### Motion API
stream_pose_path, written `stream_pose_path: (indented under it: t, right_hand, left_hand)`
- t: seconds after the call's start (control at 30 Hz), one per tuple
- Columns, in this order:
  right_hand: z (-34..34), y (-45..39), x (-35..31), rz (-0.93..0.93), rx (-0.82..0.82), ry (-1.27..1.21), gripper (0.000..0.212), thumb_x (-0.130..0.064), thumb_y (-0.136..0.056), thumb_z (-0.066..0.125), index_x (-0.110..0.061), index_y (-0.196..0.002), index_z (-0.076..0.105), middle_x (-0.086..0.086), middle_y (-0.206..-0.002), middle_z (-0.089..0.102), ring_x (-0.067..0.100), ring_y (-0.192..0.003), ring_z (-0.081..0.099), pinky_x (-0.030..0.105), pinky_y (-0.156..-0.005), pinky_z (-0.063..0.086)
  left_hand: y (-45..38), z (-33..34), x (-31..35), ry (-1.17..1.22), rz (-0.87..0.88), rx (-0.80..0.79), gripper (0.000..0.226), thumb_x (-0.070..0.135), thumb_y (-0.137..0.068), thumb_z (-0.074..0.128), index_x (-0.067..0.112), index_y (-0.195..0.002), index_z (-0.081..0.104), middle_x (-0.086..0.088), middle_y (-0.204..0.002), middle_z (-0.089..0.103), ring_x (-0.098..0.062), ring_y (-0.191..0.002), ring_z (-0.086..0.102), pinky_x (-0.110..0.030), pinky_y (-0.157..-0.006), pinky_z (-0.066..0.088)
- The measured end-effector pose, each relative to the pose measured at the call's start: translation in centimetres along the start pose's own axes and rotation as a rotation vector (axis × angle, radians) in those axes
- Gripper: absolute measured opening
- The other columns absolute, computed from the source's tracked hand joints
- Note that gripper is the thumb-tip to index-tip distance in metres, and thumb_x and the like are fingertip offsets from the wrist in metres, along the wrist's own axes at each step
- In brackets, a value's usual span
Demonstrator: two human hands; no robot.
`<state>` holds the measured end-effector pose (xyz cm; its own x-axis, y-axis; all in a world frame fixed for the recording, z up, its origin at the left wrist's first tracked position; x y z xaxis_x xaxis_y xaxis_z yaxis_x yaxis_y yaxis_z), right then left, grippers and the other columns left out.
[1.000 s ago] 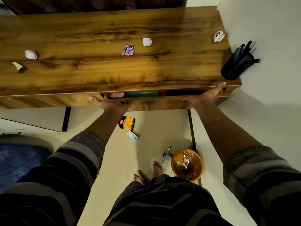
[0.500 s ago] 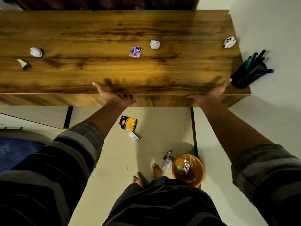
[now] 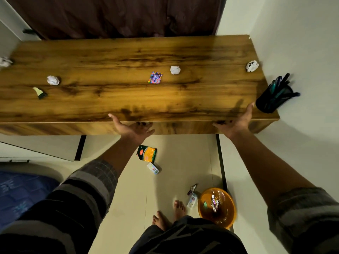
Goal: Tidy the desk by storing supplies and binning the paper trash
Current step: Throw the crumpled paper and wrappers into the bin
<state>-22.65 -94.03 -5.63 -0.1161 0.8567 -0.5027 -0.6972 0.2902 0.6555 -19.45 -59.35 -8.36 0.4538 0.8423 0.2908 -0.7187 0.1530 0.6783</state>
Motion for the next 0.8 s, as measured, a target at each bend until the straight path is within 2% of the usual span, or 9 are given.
stream_pose_path:
  t: [0.1, 0.17, 0.23, 0.3, 0.37, 0.47, 0.6, 0.7, 0.8]
  right_hand:
    - [1.4, 1.3, 1.2, 0.033, -0.024, -0.117, 0.097, -0.081, -0.080, 0.055, -0.028, -0.156, 0.027, 0.019, -0.147, 0.043, 0.045, -0.131, 0.047, 0.068, -0.105, 0.042]
    - [2.7, 2.2, 1.8, 0.050, -0.066, -0.114, 0.097, -0.082, -0.077, 0.057, -0.028, -0.154, 0.032, 0.017, -0.147, 0.047, 0.044, -0.127, 0.051, 0.068, -0.101, 0.045]
    - [4.1, 3.0, 2.2, 0.058, -0.083, -0.067, 0.100, -0.083, -0.074, 0.059, -0.029, -0.154, 0.031, 0.015, -0.149, 0.046, 0.042, -0.131, 0.049, 0.066, -0.107, 0.041]
    - [5.6, 3.8, 2.4, 0.074, -0.089, -0.035, 0.106, -0.083, -0.073, 0.061, -0.029, -0.157, 0.026, 0.014, -0.156, 0.039, 0.040, -0.139, 0.041, 0.065, -0.114, 0.033]
    - [7.5, 4.8, 2.6, 0.091, -0.122, -0.028, 0.109, -0.081, -0.074, 0.061, -0.026, -0.159, 0.021, 0.016, -0.162, 0.027, 0.041, -0.147, 0.030, 0.064, -0.117, 0.027]
    - [10.5, 6.6, 3.0, 0.098, -0.228, 0.001, 0.109, -0.081, -0.077, 0.058, -0.024, -0.161, 0.018, 0.020, -0.166, 0.014, 0.043, -0.151, 0.018, 0.065, -0.117, 0.028]
    - [14.9, 9.5, 5.2, 0.048, -0.394, 0.353, 0.101, -0.085, -0.080, 0.048, -0.024, -0.158, 0.030, 0.016, -0.161, 0.029, 0.038, -0.144, 0.034, 0.060, -0.104, 0.044]
    - [17.7, 12.1, 8.0, -0.024, -0.483, 0.674, 0.104, -0.093, -0.067, 0.053, -0.030, -0.150, 0.045, 0.005, -0.154, 0.042, 0.026, -0.135, 0.043, 0.054, -0.095, 0.051]
    - [20.2, 14.8, 11.5, -0.023, -0.568, 0.841, 0.089, -0.089, -0.074, 0.050, -0.025, -0.135, 0.061, 0.003, -0.141, 0.056, 0.023, -0.129, 0.053, 0.050, -0.096, 0.053]
  left_hand:
    - [0.9, 1.0, 0.8, -0.030, 0.053, 0.022, 0.140, 0.102, -0.059, 0.048, 0.017, -0.165, 0.013, -0.018, -0.168, 0.024, -0.050, -0.150, 0.026, -0.077, -0.116, 0.010]
    - [1.5, 1.7, 1.7, -0.065, 0.123, 0.002, 0.120, 0.102, -0.058, 0.047, 0.030, -0.154, 0.043, -0.014, -0.157, 0.046, -0.043, -0.142, 0.039, -0.077, -0.112, 0.017]
    - [2.2, 2.2, 2.5, -0.086, 0.155, 0.012, 0.113, 0.100, -0.057, 0.052, 0.032, -0.147, 0.054, -0.010, -0.150, 0.053, -0.041, -0.141, 0.042, -0.075, -0.112, 0.021]
    - [3.9, 3.4, 3.3, -0.087, 0.159, -0.023, 0.127, 0.098, -0.054, 0.055, 0.023, -0.155, 0.043, -0.012, -0.144, 0.050, -0.039, -0.137, 0.043, -0.072, -0.109, 0.028]
    - [5.8, 4.6, 4.6, -0.057, 0.178, -0.085, 0.134, 0.101, -0.058, 0.048, 0.016, -0.161, 0.028, -0.017, -0.148, 0.045, -0.039, -0.128, 0.045, -0.070, -0.107, 0.034]
    - [7.9, 5.2, 7.1, 0.001, 0.225, -0.122, 0.134, 0.099, -0.066, 0.042, 0.009, -0.162, 0.017, -0.025, -0.149, 0.044, -0.042, -0.116, 0.057, -0.072, -0.116, 0.025]
    - [11.7, 6.0, 9.7, 0.018, 0.274, -0.243, 0.130, 0.095, -0.070, 0.046, 0.008, -0.163, 0.017, -0.029, -0.159, 0.035, -0.044, -0.146, 0.038, -0.070, -0.121, 0.015]
    - [14.5, 5.7, 10.9, 0.020, 0.307, -0.315, 0.128, 0.093, -0.071, 0.050, 0.008, -0.162, 0.022, -0.028, -0.159, 0.037, -0.043, -0.146, 0.040, -0.069, -0.122, 0.017]
    - [16.8, 4.2, 12.0, 0.033, 0.343, -0.315, 0.123, 0.091, -0.072, 0.050, 0.008, -0.160, 0.028, -0.028, -0.156, 0.042, -0.043, -0.144, 0.044, -0.068, -0.122, 0.018]
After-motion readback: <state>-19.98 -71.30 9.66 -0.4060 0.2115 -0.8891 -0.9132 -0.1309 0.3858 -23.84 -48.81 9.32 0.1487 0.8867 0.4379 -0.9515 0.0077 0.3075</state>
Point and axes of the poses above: each hand's wrist, its own y-axis away from the middle knuckle, its own z-axis out of the palm, x = y × z, the point moved 7 cm from there along -y, towards the middle knuckle
